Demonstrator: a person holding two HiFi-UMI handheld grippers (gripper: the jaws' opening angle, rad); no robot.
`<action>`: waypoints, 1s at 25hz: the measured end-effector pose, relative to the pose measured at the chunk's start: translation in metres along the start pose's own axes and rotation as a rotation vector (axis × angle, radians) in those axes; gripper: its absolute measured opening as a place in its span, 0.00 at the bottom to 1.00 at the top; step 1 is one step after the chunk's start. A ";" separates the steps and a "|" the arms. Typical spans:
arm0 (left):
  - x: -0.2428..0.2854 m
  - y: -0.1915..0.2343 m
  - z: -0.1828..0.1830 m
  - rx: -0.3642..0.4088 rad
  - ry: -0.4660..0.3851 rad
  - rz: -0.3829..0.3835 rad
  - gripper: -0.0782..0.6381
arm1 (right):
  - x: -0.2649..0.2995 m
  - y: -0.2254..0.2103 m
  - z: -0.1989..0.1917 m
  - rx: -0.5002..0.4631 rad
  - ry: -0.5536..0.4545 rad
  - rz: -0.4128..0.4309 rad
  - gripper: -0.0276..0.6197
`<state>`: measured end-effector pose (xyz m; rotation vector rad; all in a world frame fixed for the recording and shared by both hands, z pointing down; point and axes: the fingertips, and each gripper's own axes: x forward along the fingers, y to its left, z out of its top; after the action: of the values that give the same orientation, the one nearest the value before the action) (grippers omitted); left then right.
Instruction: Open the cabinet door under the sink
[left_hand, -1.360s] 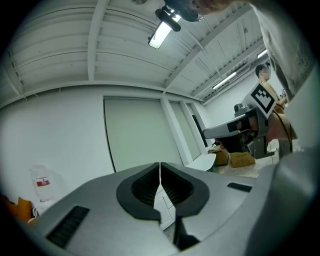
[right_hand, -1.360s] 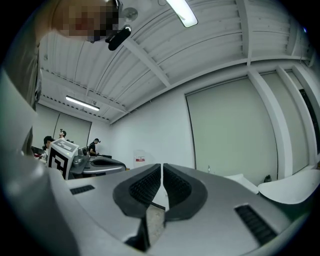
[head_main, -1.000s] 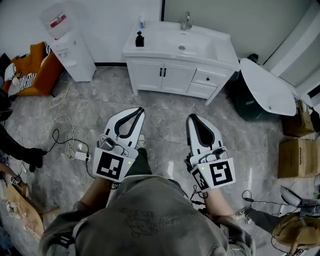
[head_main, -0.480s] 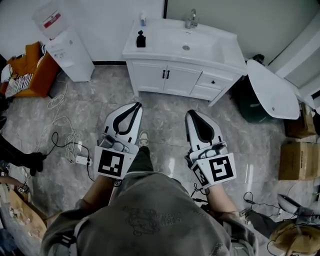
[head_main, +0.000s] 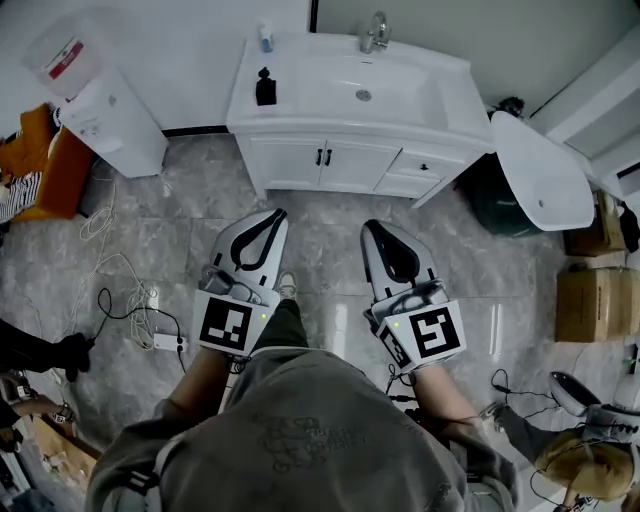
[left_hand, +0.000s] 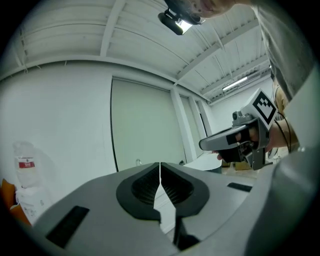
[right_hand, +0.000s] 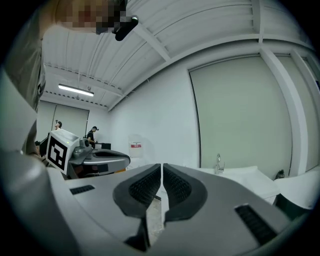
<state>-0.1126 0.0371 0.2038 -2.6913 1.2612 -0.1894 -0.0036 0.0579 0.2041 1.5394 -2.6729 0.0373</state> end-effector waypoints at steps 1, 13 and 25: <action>0.010 0.008 -0.001 -0.016 0.001 -0.014 0.14 | 0.010 -0.004 -0.003 0.006 0.017 -0.003 0.09; 0.101 0.096 -0.041 -0.022 0.036 -0.137 0.14 | 0.144 -0.045 -0.034 0.034 0.139 -0.055 0.09; 0.178 0.127 -0.103 -0.011 0.105 -0.235 0.14 | 0.219 -0.103 -0.095 0.143 0.177 -0.149 0.09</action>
<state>-0.1136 -0.1897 0.2871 -2.8681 0.9697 -0.3577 -0.0203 -0.1783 0.3115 1.6832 -2.4607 0.3486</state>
